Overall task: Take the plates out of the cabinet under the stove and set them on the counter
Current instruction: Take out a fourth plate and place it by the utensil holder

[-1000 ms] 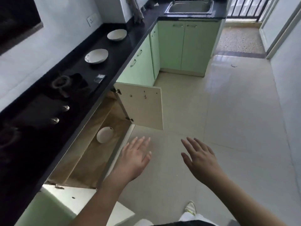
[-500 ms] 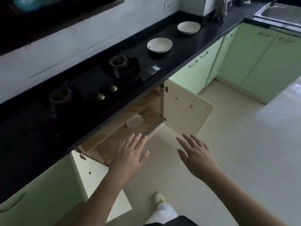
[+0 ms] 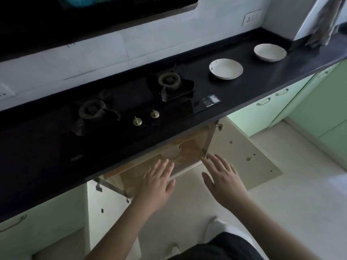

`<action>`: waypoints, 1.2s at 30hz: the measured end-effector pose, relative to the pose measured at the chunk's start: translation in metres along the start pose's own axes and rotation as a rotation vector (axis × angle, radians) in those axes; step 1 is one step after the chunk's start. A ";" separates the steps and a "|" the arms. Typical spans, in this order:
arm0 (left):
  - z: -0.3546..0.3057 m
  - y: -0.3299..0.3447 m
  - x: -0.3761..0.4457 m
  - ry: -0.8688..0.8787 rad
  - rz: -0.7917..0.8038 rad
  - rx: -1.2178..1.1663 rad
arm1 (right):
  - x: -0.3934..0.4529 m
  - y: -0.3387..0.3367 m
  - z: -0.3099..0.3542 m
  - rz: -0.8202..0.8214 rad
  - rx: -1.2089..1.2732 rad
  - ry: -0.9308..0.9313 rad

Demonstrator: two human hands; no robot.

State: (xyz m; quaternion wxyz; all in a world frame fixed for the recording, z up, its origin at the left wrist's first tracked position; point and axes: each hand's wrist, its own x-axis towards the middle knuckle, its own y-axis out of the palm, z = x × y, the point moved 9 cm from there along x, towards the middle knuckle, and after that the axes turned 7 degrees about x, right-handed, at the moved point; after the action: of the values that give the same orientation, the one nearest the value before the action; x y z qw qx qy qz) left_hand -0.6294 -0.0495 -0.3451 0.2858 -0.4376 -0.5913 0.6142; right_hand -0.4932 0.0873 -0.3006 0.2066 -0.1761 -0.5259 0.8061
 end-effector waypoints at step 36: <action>0.051 0.255 0.216 -0.350 0.089 -0.025 | 0.279 0.285 -0.128 0.452 -0.098 -0.371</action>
State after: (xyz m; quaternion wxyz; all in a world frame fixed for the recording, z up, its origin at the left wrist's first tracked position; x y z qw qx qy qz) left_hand -0.7294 0.0783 -0.6416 0.1455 -0.3533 -0.6195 0.6857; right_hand -0.7090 0.2279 -0.6313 -0.0865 -0.1483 -0.5405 0.8237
